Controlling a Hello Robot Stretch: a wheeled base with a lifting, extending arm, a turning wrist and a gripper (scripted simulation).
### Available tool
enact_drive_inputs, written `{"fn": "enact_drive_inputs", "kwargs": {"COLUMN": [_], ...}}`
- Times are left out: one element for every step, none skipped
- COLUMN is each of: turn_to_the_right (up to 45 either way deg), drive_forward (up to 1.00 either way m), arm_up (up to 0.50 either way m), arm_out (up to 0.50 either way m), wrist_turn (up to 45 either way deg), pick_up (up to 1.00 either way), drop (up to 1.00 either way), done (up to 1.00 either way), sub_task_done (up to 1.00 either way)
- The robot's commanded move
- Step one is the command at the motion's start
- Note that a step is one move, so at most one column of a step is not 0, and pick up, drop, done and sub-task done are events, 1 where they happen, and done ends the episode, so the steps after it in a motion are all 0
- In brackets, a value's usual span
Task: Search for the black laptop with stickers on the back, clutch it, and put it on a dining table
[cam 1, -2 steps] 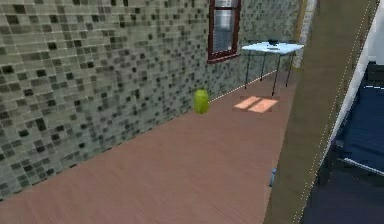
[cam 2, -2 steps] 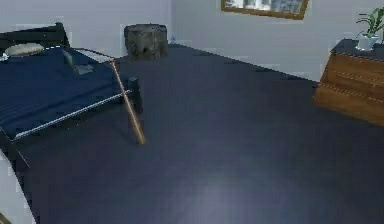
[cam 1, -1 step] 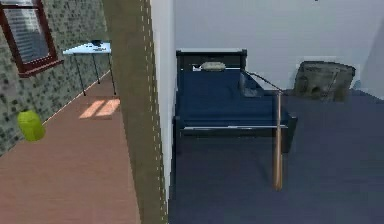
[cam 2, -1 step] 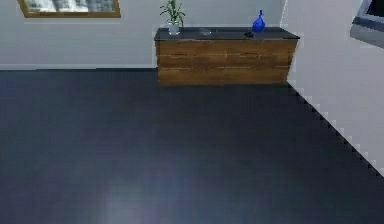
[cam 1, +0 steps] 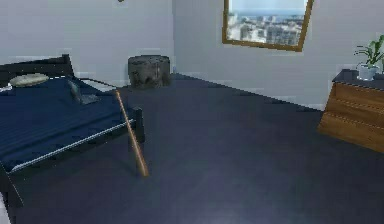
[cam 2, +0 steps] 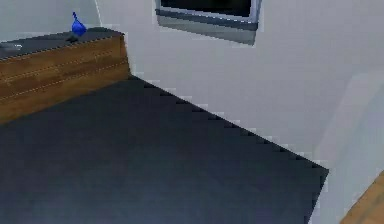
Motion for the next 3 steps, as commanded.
{"fn": "enact_drive_inputs", "kwargs": {"turn_to_the_right": [24.0,0.0,-45.0], "drive_forward": [0.0,0.1,0.0], "arm_up": [0.0,0.0,0.0], "arm_out": [0.0,0.0,0.0], "wrist_turn": [0.0,0.0,0.0], "pick_up": [0.0,0.0,0.0], "drop": [0.0,0.0,0.0], "done": [0.0,0.0,0.0], "sub_task_done": [0.0,0.0,0.0]}}
